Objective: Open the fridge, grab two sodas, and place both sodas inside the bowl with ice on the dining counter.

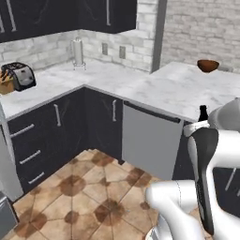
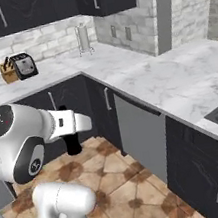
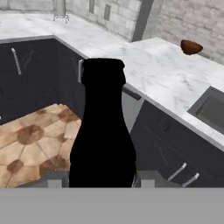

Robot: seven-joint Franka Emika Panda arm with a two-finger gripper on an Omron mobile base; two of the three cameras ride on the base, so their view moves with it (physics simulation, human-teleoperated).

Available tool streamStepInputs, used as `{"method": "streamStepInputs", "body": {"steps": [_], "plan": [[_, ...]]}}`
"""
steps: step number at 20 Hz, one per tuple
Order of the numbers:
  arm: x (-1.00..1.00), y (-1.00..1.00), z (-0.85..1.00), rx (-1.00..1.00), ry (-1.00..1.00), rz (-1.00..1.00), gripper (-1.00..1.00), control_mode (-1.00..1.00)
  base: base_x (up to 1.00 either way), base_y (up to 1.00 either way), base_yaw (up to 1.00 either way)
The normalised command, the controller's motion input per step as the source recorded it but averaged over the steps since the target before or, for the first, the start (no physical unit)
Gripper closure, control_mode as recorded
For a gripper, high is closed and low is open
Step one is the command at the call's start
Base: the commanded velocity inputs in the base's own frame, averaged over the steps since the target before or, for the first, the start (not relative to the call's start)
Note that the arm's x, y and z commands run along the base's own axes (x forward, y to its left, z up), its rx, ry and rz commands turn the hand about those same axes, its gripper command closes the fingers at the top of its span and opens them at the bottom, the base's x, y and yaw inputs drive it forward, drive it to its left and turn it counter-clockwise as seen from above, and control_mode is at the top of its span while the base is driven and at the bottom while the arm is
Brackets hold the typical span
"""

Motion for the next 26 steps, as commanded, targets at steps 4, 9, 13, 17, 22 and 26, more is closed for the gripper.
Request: {"method": "streamStepInputs", "body": {"steps": [4, 9, 13, 17, 22, 26], "plan": [[0.0, 0.0, 0.0, 0.0, 0.0, 0.0, 1.0, 1.0, -0.27, -1.0, -0.34], [0.0, 0.0, 0.0, 0.0, 0.0, 0.0, 1.0, 1.0, -0.31, -1.0, -0.34], [0.0, 0.0, 0.0, 0.0, 0.0, 0.0, 1.0, 1.0, -0.35, -1.0, -0.33], [0.0, 0.0, 0.0, 0.0, 0.0, 0.0, 1.0, 1.0, -0.35, -1.0, -0.32], [0.0, 0.0, 0.0, 0.0, 0.0, 0.0, 1.0, 1.0, -0.21, -1.0, -0.3], [0.0, 0.0, 0.0, 0.0, 0.0, 0.0, 1.0, 1.0, 0.0, -1.0, -0.25]]}}
